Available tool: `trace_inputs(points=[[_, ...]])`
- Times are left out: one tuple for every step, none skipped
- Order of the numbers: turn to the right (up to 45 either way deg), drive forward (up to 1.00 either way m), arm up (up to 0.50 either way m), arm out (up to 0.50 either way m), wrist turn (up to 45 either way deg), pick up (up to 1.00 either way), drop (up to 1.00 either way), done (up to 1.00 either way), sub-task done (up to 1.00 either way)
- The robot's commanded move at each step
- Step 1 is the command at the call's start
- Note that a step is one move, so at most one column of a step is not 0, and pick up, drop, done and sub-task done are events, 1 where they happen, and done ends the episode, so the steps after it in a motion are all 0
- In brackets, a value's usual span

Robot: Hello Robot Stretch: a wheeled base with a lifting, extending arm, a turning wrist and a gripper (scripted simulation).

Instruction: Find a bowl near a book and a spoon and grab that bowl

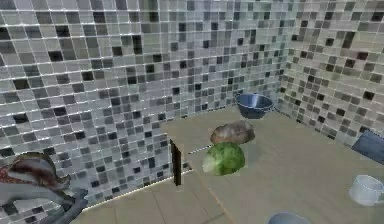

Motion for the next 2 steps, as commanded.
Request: trace_inputs(points=[[-45.0,0.00,0.00,0.00,0.0,0.00,0.00,0.00,0.00],[0.0,0.00,0.50,0.00,0.0,0.00,0.00,0.00,0.00]])
